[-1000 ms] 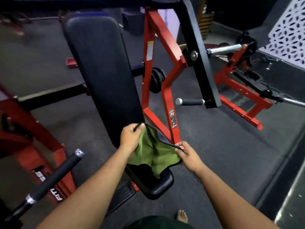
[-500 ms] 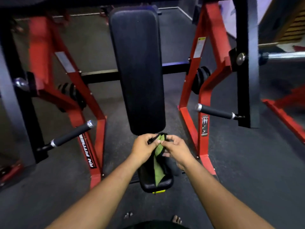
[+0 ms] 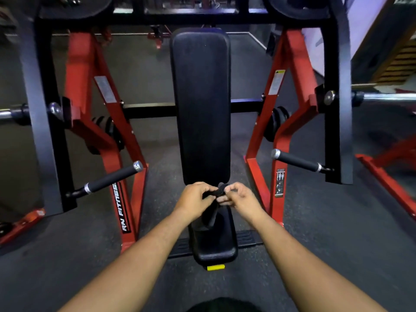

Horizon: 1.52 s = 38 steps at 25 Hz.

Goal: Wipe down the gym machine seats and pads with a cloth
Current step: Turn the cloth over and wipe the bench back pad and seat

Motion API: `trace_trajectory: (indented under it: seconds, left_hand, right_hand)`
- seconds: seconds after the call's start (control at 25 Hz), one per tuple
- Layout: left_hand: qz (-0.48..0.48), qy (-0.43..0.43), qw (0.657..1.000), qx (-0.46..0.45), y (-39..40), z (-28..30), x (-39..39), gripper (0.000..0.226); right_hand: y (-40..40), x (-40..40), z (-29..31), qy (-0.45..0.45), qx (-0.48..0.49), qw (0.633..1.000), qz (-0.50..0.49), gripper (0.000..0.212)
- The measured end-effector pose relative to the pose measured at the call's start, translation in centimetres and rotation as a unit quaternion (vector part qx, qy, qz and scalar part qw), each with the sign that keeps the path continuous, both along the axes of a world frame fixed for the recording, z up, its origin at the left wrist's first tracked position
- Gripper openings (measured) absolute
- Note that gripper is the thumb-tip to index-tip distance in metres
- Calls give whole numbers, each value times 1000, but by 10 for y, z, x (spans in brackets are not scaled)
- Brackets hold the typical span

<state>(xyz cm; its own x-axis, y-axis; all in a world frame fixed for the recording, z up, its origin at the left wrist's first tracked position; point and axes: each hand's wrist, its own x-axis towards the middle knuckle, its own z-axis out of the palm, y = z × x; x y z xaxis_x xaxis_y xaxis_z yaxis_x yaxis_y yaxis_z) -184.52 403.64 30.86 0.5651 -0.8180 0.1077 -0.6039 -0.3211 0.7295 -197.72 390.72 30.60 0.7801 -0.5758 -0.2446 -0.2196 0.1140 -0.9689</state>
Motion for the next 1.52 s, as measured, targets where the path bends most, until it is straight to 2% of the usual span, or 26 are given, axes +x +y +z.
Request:
trace_trajectory:
  seconds: [0.12,0.28,0.32,0.4,0.48,0.56,0.68,0.76,0.84,0.96,1.04,1.12,1.24,1.32,1.4,1.44,1.52]
  left_hand:
    - [17,49,998,-18,11,4,11,23]
    - [37,101,992,-60,28,13,18,27]
    - [44,107,991,-69,31,17,19,28]
    - [54,101,990,-84,36,27,20,30]
    - [54,70,993,-79,42,33,22,29]
    - [53,-1,997,-52,54,33,30,24]
    - [78,-74,994,-14,65,32,42,19]
    - [114,-55,992,-14,62,38,42,19]
    - [132,15,990,-44,56,44,39,20]
    - [124,145,973,-129,49,57,32,27]
    - [105,192,960,-173,39,71,25,29]
    - [77,196,960,-187,23,89,19,28]
    - [26,172,967,-185,6,115,17,28]
    - [10,166,965,-201,3,127,20,28]
    - [8,170,960,-224,5,132,25,28]
    - [7,169,958,-233,7,131,27,26]
    - [16,185,949,-254,13,126,30,24]
  right_hand:
    - [5,-4,-9,34,-222,973,46,19]
    - [26,2,-23,32,-352,932,85,24]
    - [29,3,-25,79,-388,911,118,33]
    - [29,2,-28,212,-451,842,204,52]
    - [20,-7,-21,267,-496,795,225,56]
    - [4,-14,-6,249,-550,777,178,52]
    - [-21,-17,23,141,-615,764,134,38]
    - [-29,-17,37,55,-596,790,130,27]
    - [-32,-14,46,-41,-545,830,111,18]
    - [-44,-5,73,-152,-366,918,29,29]
    - [-56,0,94,-206,-239,949,3,28]
    - [-62,1,103,-191,-256,947,37,29]
    - [-49,-2,79,-86,-335,923,168,76]
    - [-33,-2,63,-75,-314,926,196,86]
    - [-19,3,53,-71,-265,940,203,83]
    - [-13,4,51,-69,-264,943,192,75]
    - [-9,5,48,-66,-314,941,108,40]
